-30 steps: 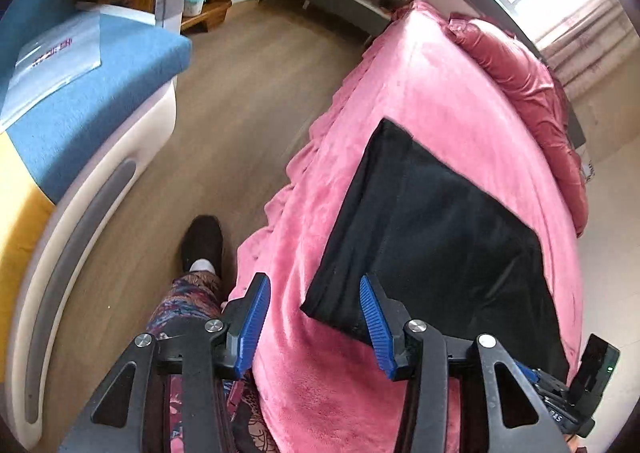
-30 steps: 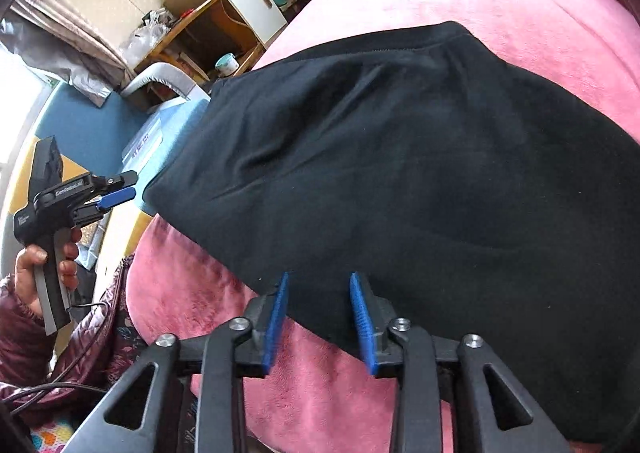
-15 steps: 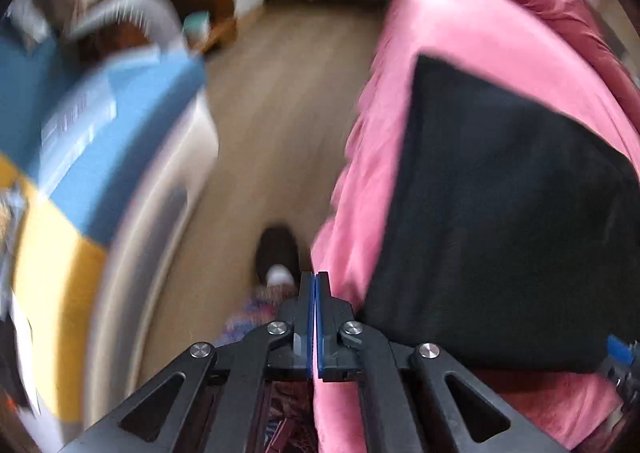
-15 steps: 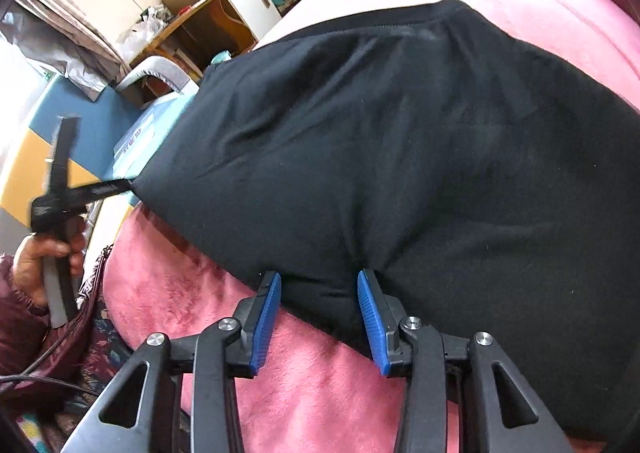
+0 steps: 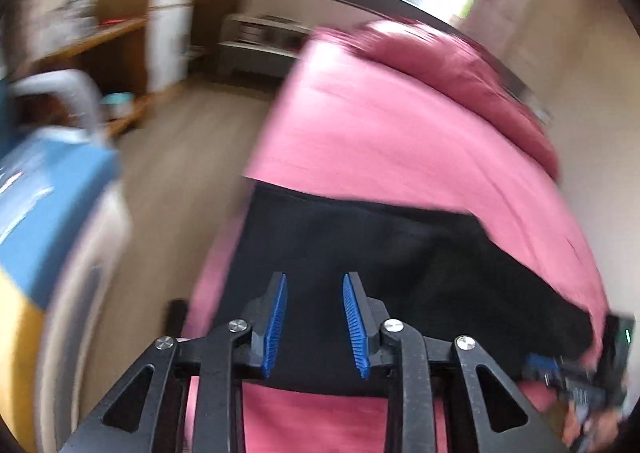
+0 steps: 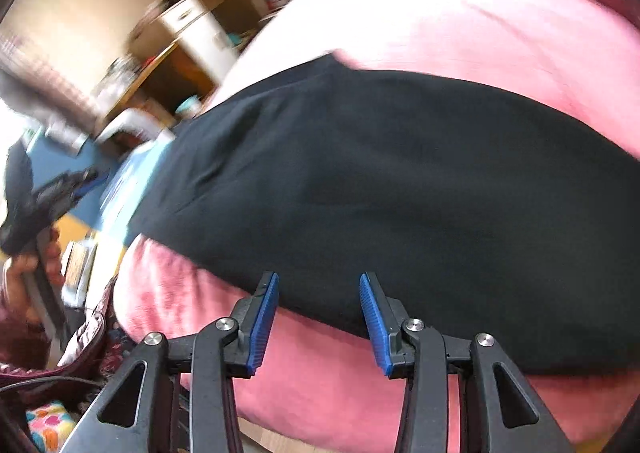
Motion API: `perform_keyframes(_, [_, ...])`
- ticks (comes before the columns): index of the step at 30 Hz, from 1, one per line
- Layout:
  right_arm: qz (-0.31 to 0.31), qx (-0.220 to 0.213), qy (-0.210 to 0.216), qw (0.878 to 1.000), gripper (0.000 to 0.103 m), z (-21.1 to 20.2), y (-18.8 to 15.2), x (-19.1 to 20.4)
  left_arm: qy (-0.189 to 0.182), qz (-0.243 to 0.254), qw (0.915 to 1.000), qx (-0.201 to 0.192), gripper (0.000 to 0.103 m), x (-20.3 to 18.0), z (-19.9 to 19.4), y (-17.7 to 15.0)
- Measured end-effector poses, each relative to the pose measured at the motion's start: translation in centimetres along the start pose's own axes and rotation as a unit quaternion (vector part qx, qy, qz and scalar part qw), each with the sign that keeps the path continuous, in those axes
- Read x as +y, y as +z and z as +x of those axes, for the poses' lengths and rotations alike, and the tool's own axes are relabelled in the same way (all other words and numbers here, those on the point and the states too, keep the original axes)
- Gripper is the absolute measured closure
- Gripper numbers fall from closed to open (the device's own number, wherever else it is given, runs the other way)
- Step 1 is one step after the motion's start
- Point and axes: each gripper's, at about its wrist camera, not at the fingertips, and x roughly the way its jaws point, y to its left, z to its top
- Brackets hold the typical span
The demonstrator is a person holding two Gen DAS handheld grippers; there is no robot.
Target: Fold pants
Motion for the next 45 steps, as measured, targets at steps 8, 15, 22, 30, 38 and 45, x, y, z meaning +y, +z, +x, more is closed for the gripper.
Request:
perform_keyframes(8, [0.161,-0.046,-0.055,0.984,0.060,-5.7,-3.4,-10.3,-0.067,0.154,0.9792,0.114,0.071,-11.1,6.2,-4.4])
perform_keyframes(15, [0.181,-0.020,-0.093,0.979,0.071,-4.7,-5.7,-14.0,-0.040,0.194,0.9655,0.170,0.071,-12.3,9.6,-6.4])
perform_keyframes(22, [0.300,-0.114,-0.014,0.947,0.068,-9.7,-7.5,-19.3,-0.040,0.196,0.9650,0.170,0.069,-12.6,9.6,-5.9])
perform_keyframes(30, [0.478,-0.227,-0.029,0.848,0.059,-15.1,-13.2,-29.4,-0.031,0.192,0.9660,0.171,0.066,-12.4,9.4,-5.6])
perform_keyframes(38, [0.528,-0.273,-0.018,0.804,0.046,-15.2,-13.8,-33.6,-0.013,0.197,0.9660,0.167,0.065,-13.1,9.6,-5.9])
perform_keyframes(45, [0.534,-0.295,0.001,0.793,0.038,-14.9,-12.6,-36.1,-0.005,0.203,0.9659,0.161,0.065,-13.6,9.6,-6.4])
